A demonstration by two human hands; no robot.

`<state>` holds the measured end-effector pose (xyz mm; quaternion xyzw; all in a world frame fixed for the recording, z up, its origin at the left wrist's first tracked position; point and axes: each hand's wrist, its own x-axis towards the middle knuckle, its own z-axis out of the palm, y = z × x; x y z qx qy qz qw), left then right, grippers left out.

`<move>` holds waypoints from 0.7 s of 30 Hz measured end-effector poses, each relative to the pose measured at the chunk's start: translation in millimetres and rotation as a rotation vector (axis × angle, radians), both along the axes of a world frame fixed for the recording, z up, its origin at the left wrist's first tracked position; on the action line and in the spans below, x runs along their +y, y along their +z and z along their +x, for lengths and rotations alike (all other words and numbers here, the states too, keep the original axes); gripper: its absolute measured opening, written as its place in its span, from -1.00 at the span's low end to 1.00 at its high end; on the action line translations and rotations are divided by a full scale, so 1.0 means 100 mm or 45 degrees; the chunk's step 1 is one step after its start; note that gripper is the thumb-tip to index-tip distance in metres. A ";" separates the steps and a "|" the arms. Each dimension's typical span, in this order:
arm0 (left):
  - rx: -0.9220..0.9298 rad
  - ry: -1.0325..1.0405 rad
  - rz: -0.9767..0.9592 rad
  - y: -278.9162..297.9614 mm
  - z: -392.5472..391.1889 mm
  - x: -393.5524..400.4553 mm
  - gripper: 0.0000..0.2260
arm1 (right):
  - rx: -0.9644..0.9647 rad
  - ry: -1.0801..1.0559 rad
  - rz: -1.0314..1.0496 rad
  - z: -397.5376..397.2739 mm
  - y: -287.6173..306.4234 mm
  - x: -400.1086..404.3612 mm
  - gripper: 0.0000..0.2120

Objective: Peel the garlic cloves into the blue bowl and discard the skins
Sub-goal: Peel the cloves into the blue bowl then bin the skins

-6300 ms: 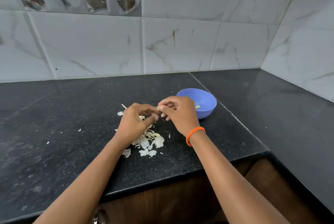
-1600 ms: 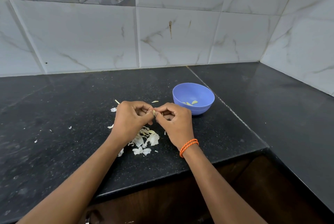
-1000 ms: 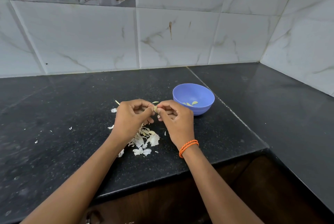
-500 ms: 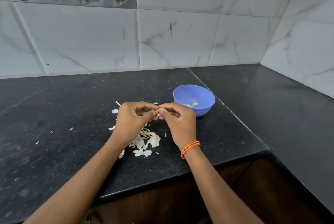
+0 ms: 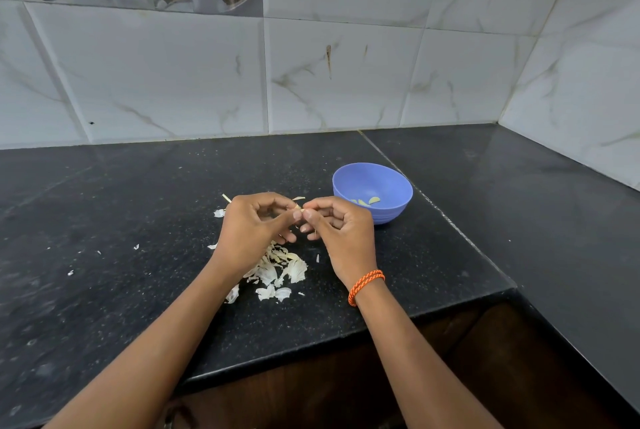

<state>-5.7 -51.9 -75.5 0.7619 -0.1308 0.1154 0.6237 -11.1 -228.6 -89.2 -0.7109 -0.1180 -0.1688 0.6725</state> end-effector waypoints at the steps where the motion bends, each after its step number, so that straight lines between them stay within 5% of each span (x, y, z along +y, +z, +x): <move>1: -0.011 0.012 0.015 0.00 0.00 0.00 -0.96 | 0.006 -0.007 -0.009 0.00 0.00 0.00 -0.93; 9: -0.126 0.146 0.213 -0.02 0.02 0.00 -0.91 | 0.000 -0.072 -0.197 0.04 -0.03 0.03 -0.98; 21: -0.118 0.106 0.271 -0.02 -0.02 -0.06 -0.87 | 0.008 0.026 -0.082 0.02 0.00 0.04 -0.94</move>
